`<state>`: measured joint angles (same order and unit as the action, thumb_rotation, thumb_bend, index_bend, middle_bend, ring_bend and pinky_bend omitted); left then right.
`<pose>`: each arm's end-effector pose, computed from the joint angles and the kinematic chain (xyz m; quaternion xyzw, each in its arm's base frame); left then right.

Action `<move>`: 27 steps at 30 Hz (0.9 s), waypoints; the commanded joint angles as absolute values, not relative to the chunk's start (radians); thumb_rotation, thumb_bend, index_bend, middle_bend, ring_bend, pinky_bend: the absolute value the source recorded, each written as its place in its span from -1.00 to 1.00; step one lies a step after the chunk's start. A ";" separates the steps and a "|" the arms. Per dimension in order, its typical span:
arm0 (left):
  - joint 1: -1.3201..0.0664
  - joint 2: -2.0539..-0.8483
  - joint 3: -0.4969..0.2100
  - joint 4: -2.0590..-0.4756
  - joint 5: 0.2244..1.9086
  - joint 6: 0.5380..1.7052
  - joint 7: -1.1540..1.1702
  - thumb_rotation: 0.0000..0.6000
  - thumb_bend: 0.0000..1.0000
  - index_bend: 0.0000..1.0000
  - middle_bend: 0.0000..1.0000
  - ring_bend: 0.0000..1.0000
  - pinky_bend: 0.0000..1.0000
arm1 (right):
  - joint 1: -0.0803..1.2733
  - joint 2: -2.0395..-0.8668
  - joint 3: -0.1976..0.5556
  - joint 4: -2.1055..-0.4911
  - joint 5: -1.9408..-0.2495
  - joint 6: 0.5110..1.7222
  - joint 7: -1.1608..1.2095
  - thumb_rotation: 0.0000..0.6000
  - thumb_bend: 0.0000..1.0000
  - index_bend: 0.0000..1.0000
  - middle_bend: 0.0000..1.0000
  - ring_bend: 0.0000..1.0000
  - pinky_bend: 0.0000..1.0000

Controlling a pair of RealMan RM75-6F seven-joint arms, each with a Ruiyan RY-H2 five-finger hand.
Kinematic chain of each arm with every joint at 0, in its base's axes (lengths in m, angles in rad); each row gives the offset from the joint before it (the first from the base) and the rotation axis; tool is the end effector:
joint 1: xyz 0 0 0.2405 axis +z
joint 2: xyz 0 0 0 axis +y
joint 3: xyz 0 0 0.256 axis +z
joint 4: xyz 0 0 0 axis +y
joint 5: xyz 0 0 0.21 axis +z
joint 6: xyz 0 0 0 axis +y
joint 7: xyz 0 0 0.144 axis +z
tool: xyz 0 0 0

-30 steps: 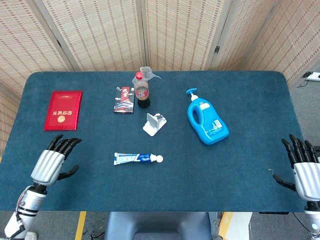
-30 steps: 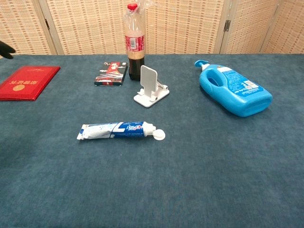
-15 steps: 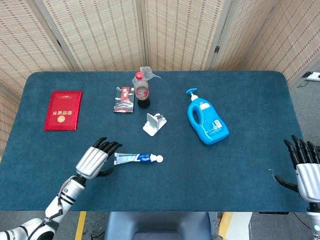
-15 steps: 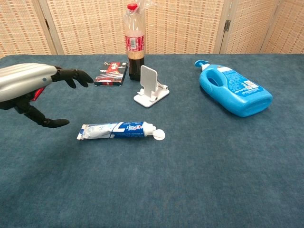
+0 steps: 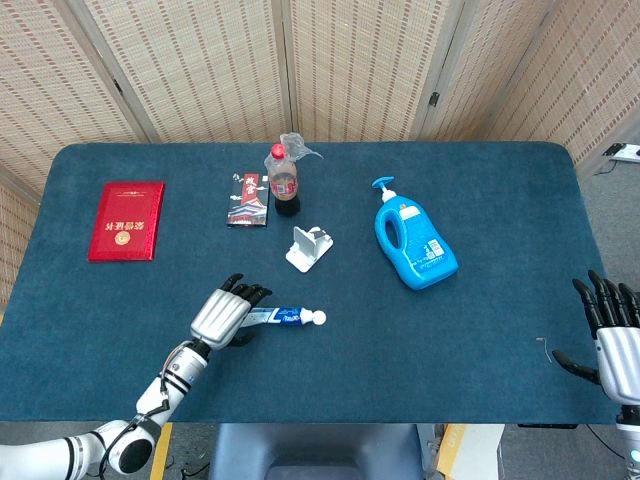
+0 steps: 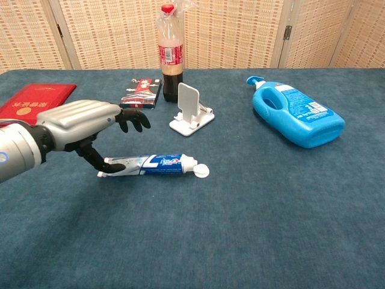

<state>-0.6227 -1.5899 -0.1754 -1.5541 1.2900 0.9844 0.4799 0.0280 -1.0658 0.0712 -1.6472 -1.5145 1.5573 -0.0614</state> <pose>-0.1391 0.3017 -0.0296 -0.7753 -0.3191 -0.3740 0.3965 -0.3097 -0.1672 0.1844 0.5841 -0.3495 0.3796 0.6265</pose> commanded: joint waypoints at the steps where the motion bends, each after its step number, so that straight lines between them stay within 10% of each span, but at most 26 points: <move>1: -0.645 -1.633 -0.178 -1.521 1.258 0.980 0.498 1.00 -0.42 -0.49 -0.39 -0.34 -0.68 | 0.029 -1.065 0.072 -1.646 -1.513 1.555 -0.060 1.00 -1.00 -1.00 -1.00 -1.00 -1.00; 27: -0.712 -1.797 -0.161 -1.334 1.161 0.999 0.573 1.00 -0.28 -0.25 -0.18 -0.16 -0.59 | 0.020 -1.071 0.075 -1.626 -1.506 1.560 -0.035 1.00 -1.00 -1.00 -1.00 -1.00 -1.00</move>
<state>-0.7107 -1.7918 -0.1602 -1.3408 1.1611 0.9976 0.5804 0.0199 -1.0712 0.0751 -1.6255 -1.5064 1.5596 -0.0350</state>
